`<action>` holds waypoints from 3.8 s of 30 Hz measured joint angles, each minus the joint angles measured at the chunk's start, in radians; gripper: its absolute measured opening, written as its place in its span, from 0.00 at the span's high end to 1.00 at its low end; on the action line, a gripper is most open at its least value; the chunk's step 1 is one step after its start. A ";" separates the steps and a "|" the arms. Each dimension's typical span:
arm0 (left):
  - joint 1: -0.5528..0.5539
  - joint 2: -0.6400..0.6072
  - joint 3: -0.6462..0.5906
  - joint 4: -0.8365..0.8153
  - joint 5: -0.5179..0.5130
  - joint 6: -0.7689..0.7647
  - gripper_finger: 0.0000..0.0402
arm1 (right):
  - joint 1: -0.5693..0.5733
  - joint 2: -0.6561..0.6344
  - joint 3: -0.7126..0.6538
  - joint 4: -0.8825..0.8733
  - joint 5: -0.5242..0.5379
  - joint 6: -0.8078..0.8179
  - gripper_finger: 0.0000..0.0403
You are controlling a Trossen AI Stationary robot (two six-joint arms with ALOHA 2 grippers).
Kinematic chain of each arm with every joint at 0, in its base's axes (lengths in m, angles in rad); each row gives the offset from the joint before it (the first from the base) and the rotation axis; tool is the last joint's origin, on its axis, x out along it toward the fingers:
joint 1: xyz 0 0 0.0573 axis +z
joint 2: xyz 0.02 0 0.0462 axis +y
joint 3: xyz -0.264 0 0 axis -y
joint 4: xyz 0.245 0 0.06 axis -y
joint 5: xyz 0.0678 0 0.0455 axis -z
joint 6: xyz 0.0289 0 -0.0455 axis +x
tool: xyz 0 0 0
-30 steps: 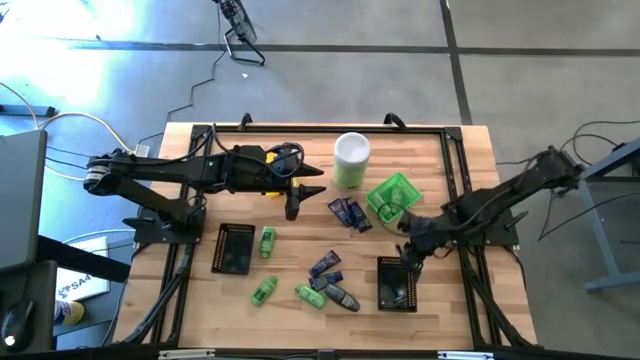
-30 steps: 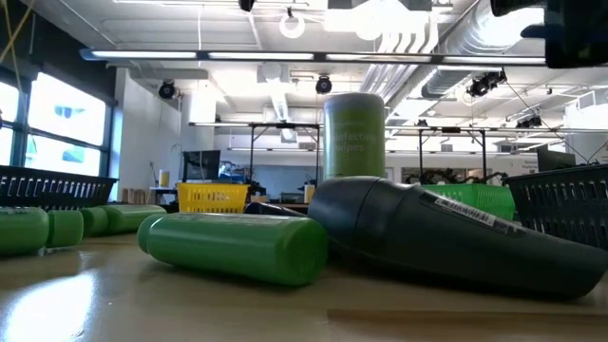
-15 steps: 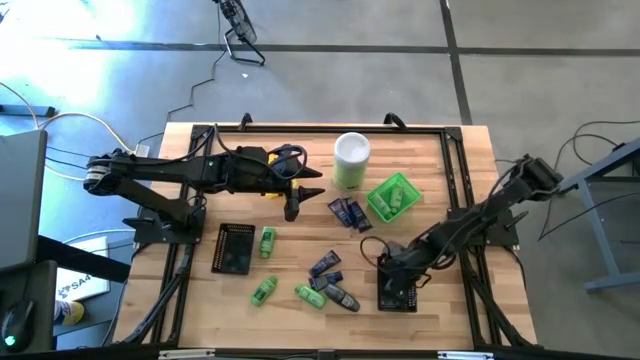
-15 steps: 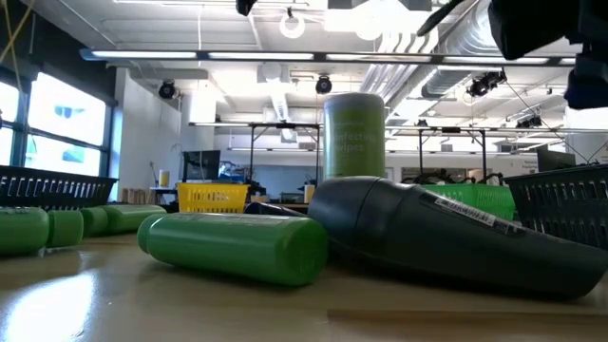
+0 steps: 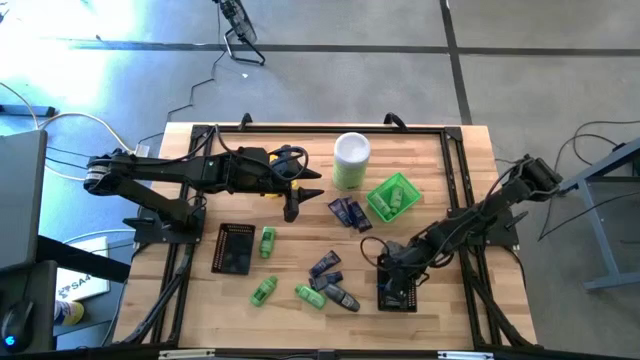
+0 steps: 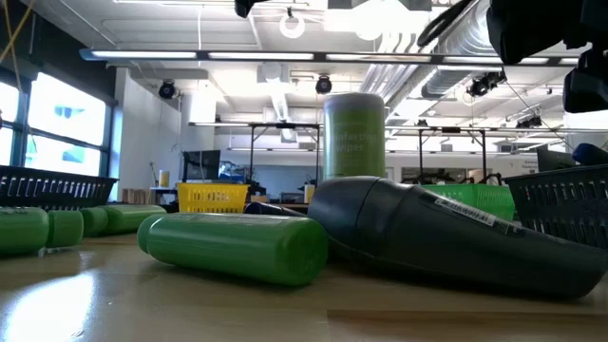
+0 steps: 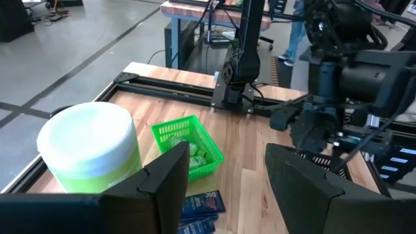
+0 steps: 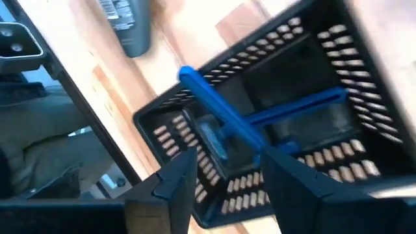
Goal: Pick & Place Travel size toiletries
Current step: Put the shampoo bottle bottle into the green bin
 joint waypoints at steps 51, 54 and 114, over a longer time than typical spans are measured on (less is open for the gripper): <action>-0.001 0.000 0.000 0.005 -0.100 -0.087 0.50 | -0.612 -0.302 0.000 0.480 0.168 -0.924 0.82; -0.001 0.000 0.000 0.003 -0.100 -0.119 0.50 | -0.620 -0.302 0.000 0.535 0.168 -0.948 0.82; -0.369 0.103 0.001 -0.564 -0.177 -0.970 0.54 | -0.620 -0.336 0.000 0.714 0.284 -1.159 0.82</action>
